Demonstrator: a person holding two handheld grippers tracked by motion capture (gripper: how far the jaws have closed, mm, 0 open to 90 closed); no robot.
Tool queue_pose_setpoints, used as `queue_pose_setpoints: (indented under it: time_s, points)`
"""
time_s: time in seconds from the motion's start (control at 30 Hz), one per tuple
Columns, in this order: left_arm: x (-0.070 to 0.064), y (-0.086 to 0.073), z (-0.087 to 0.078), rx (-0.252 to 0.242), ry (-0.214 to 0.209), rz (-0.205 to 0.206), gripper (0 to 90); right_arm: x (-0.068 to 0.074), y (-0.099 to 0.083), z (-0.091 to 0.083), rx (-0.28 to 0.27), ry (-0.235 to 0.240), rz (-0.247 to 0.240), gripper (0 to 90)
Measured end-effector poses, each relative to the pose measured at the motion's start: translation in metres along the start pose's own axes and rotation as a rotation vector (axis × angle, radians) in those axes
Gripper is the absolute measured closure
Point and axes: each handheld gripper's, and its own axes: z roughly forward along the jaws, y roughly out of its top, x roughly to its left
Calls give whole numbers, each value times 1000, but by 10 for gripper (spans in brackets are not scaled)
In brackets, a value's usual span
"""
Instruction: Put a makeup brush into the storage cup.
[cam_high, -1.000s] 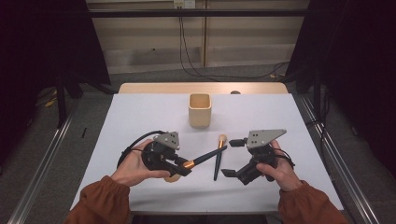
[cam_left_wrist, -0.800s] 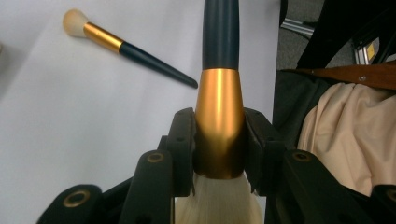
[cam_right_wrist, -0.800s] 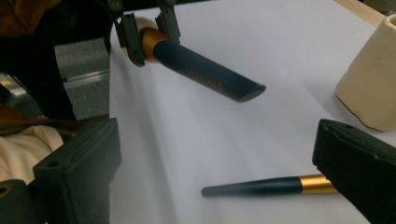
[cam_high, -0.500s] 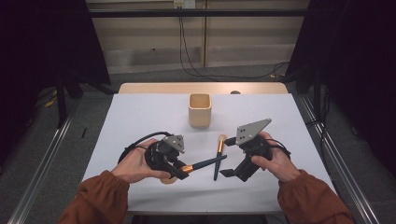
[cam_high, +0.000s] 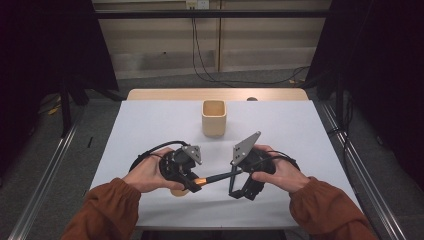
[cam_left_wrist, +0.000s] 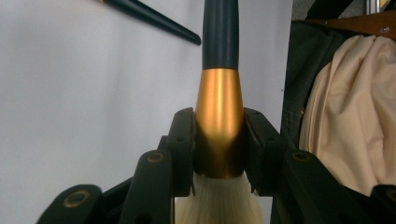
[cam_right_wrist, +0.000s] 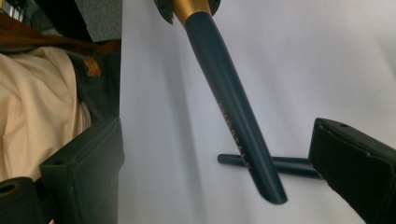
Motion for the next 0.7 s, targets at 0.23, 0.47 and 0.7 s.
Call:
queue_pose_setpoints:
  time_s: [0.23,0.47,0.7]
  points:
    - [-1,4,4,26,-9,3,669,-3,10,11,73,27,-33,34]
    - [4,4,6,33,0,-7,669,-1,21,22,133,44,-65,35]
    - [5,7,11,30,-9,-13,668,-3,25,35,162,68,-99,104]
